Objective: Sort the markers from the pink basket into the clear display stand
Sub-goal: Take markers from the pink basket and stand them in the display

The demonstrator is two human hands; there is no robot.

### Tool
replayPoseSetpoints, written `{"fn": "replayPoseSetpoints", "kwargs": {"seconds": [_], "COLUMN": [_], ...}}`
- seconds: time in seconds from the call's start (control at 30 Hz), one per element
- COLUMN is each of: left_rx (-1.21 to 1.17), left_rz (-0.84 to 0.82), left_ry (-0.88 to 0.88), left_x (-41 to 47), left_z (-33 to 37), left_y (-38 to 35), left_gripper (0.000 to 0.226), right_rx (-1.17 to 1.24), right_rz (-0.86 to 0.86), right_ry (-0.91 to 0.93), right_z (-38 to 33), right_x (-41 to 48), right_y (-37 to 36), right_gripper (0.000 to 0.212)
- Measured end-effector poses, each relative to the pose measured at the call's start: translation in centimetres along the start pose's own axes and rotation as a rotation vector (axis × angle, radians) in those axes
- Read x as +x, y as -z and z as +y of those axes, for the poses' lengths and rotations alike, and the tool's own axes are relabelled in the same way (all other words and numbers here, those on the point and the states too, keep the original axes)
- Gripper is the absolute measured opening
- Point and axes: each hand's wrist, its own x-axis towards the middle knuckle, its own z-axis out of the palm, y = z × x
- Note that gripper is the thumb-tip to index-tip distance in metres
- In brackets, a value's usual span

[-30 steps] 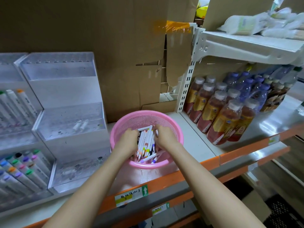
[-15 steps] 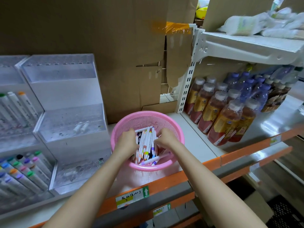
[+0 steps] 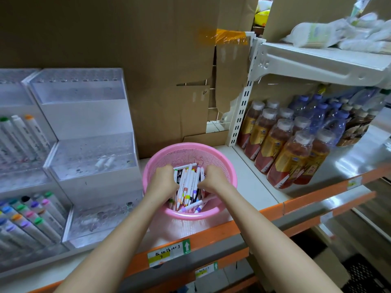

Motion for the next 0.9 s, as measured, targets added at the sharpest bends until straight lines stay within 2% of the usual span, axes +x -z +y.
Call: {"fn": "replayPoseSetpoints", "kwargs": {"seconds": [0.07, 0.17, 0.23, 0.3, 0.37, 0.63, 0.9], "left_rx": [-0.006, -0.055, -0.103, -0.148, -0.190, -0.286, -0.249], "left_rz": [0.019, 0.046, 0.050, 0.069, 0.106, 0.303, 0.499], "left_ry": [-0.014, -0.084, -0.137, -0.181, -0.223, -0.389, -0.423], "left_x": [-0.1, -0.3, -0.6, -0.9, -0.9, -2.5, -5.9], "left_z": [0.1, 0.2, 0.4, 0.5, 0.6, 1.4, 1.4], "left_y": [0.1, 0.4, 0.6, 0.9, 1.2, 3.6, 10.1], "left_gripper": [0.020, 0.023, 0.036, 0.053, 0.059, 0.048, 0.046], "right_rx": [0.074, 0.204, 0.255, 0.280, 0.313, 0.356, 0.430], "right_rz": [0.014, 0.062, 0.104, 0.146, 0.191, 0.310, 0.378], "right_ry": [0.004, 0.101, 0.180, 0.232, 0.268, 0.471, 0.603], "right_z": [0.0, -0.1, -0.3, -0.6, -1.0, -3.8, -9.2], "right_x": [0.0, -0.2, -0.5, -0.7, -1.2, -4.0, -6.7], "right_y": [0.2, 0.4, 0.6, 0.8, 1.0, 2.7, 3.1], "right_gripper": [0.020, 0.068, 0.076, 0.075, 0.073, 0.063, 0.058]}}
